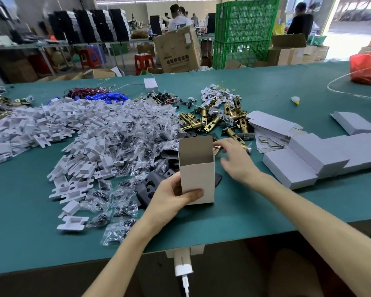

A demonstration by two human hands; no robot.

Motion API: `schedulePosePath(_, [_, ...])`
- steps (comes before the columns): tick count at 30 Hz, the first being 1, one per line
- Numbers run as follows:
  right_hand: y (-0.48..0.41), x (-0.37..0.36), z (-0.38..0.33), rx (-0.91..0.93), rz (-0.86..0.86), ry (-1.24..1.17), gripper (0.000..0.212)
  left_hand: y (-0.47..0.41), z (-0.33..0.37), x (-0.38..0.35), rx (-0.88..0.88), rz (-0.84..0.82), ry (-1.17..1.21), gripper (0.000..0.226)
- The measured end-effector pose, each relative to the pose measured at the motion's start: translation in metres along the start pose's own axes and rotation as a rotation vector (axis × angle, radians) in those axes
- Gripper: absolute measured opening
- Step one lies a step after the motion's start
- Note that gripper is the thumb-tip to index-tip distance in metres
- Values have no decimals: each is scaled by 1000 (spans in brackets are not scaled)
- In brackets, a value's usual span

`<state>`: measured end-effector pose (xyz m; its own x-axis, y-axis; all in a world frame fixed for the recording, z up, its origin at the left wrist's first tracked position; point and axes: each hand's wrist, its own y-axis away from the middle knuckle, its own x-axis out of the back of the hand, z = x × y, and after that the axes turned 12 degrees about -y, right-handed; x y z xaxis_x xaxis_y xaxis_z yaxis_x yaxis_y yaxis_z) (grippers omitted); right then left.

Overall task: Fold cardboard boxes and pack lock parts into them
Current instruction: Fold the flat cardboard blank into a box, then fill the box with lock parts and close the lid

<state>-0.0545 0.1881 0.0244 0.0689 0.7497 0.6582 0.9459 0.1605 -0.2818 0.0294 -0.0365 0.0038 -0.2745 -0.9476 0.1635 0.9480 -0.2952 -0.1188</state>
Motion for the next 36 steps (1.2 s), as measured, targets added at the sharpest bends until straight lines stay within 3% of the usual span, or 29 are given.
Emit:
schedulePosePath(3, [-20, 3, 8, 129, -143, 470, 70, 1, 2, 0, 10, 12, -3, 44])
schedulePosePath(6, [-30, 2, 7, 238, -187, 769, 57, 1, 2, 1, 16, 18, -4, 44])
schedulePosePath(9, [-32, 2, 3, 302, -193, 886, 41, 0, 1, 1, 17, 25, -5, 44])
schedulePosePath(13, [-30, 5, 4, 303, -204, 887, 40, 1, 1, 1, 16, 24, 2, 42])
schedulePosePath(17, [-19, 14, 12, 344, -155, 809, 35, 0, 1, 1, 20, 19, 19, 43])
schedulePosePath(21, [-6, 24, 18, 307, -38, 502, 19, -1, -1, 3, 22, 13, 9, 43])
schedulePosePath(27, [5, 34, 18, -163, 52, -180, 26, -1, -1, 2, 20, 15, -7, 43])
schedulePosePath(36, [8, 35, 12, -46, 116, -241, 27, 1, 1, 2, -18, 11, 0, 36])
